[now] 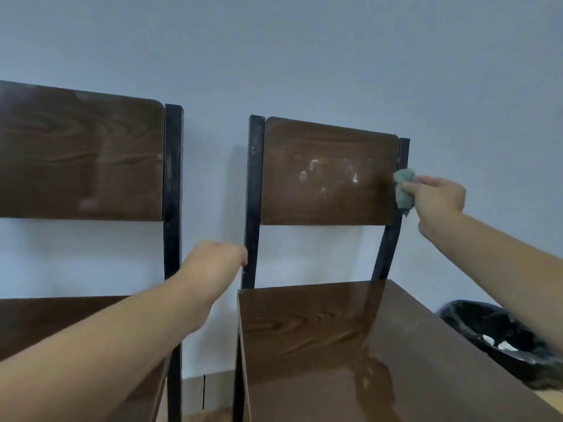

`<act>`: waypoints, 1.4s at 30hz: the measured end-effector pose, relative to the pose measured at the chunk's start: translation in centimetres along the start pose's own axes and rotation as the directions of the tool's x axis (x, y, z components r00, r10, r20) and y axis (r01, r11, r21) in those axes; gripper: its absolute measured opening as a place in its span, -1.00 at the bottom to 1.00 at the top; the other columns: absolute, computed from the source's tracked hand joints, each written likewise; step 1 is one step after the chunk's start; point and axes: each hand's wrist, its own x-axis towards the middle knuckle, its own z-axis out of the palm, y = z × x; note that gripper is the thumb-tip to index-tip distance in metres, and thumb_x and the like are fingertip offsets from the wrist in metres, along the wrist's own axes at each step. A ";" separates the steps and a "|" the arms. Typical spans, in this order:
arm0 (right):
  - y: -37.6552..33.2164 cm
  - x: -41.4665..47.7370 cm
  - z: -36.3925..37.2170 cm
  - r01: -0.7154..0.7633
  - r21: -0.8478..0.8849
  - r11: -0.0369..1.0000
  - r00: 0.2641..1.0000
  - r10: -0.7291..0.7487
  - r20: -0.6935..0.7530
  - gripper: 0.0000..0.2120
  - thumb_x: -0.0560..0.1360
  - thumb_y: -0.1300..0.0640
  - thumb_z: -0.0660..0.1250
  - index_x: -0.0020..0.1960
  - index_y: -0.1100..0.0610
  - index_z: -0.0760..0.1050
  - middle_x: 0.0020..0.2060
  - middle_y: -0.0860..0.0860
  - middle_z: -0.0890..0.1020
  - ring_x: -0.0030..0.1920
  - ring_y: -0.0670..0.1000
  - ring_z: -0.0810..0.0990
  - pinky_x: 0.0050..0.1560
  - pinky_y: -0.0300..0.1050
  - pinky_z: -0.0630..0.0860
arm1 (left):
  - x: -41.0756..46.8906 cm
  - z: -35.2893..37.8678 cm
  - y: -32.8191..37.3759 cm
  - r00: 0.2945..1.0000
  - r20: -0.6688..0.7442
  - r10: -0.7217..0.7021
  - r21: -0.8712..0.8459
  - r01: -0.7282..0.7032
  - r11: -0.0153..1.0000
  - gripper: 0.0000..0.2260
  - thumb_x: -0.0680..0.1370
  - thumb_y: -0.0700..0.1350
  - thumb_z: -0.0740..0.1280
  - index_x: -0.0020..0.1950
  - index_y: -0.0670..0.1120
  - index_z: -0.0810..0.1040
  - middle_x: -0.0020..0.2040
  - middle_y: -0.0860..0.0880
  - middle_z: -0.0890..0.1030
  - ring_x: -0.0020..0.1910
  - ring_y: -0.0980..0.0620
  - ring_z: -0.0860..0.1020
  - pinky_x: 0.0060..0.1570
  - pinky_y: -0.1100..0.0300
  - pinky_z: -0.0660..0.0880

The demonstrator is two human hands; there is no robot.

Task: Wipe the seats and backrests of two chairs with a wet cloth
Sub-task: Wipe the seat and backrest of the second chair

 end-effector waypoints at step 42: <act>5.8 -14.7 9.2 0.696 -0.182 0.695 0.699 -0.595 0.397 -0.72 0.50 0.29 0.50 0.15 0.07 0.60 -0.05 -0.12 0.56 -0.02 -0.13 0.56 -0.05 -0.37 0.54 | 12.5 4.3 2.2 0.876 -0.125 0.466 -0.069 -0.476 0.877 -0.77 0.63 0.11 0.22 0.27 0.17 0.47 0.02 0.05 0.65 0.10 -0.01 0.60 -0.01 0.17 0.44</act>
